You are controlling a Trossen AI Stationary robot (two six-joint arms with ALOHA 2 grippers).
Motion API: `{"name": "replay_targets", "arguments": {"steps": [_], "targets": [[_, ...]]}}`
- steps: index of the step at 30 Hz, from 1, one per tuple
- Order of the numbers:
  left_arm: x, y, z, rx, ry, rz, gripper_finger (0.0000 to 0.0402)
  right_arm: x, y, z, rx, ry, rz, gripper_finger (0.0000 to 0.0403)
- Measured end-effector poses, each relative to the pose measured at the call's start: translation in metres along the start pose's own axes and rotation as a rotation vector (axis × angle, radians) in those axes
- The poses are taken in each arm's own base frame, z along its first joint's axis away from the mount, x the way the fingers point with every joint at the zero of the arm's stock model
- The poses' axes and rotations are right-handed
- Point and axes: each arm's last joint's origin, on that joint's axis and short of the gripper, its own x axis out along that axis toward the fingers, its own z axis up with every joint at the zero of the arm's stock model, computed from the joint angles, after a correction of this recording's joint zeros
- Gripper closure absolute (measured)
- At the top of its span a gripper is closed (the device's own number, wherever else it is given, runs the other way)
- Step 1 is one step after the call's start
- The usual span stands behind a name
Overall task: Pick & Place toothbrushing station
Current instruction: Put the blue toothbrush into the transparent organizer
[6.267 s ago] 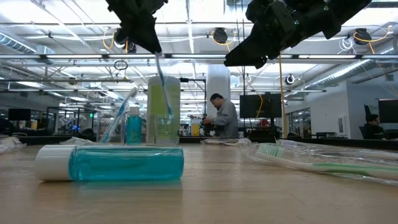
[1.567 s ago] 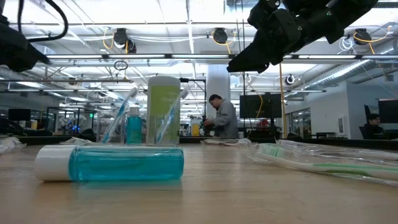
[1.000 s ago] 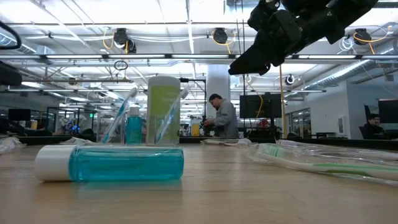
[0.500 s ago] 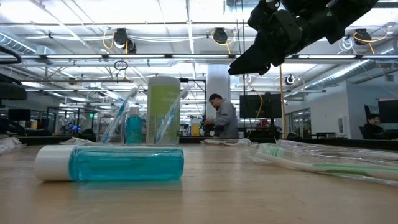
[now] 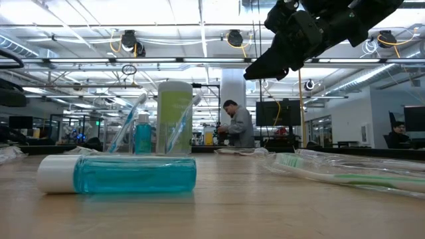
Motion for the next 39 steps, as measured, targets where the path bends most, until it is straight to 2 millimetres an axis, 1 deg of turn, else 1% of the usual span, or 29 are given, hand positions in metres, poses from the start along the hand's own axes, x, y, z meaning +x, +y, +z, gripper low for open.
{"name": "replay_targets", "arguments": {"steps": [4, 12, 16, 20, 26, 28, 31, 33, 36, 39], "targets": [[0.000, -0.001, -0.001, 0.002, 0.002, -0.012, 0.0313, 0.000, 0.000, 0.000, 0.000, 0.000, 0.000, 0.0275], [0.000, -0.001, 0.000, -0.005, -0.008, -0.014, 0.0363, 0.000, 0.000, 0.000, 0.000, 0.000, 0.000, 0.0275], [0.000, 0.000, 0.002, 0.001, -0.057, -0.028, 0.0383, 0.000, 0.000, 0.000, 0.000, 0.000, 0.000, 0.0275], [0.001, 0.001, 0.008, 0.049, -0.185, -0.073, 0.0381, 0.000, 0.000, 0.000, 0.000, 0.000, 0.000, 0.0275], [-0.001, 0.000, 0.009, 0.020, -0.217, -0.111, 0.0357, 0.000, 0.000, 0.000, 0.000, 0.000, 0.000, 0.0275], [-0.004, -0.002, 0.009, 0.010, -0.245, -0.141, 0.0359, 0.000, 0.000, 0.000, 0.000, -0.001, 0.000, 0.0275], [-0.009, -0.006, 0.010, 0.003, -0.313, -0.225, 0.0372, 0.000, 0.000, 0.000, 0.000, -0.002, 0.000, 0.0275], [-0.013, -0.009, 0.011, -0.032, -0.363, -0.282, 0.0382, 0.000, 0.000, 0.000, 0.000, -0.002, 0.000, 0.0275], [-0.015, -0.011, 0.012, -0.047, -0.365, -0.284, 0.0388, 0.000, 0.000, 0.000, 0.000, -0.002, 0.000, 0.0275], [-0.015, -0.012, 0.013, -0.056, -0.366, -0.282, 0.0379, 0.000, 0.000, 0.000, 0.000, -0.003, 0.000, 0.0275]]}}
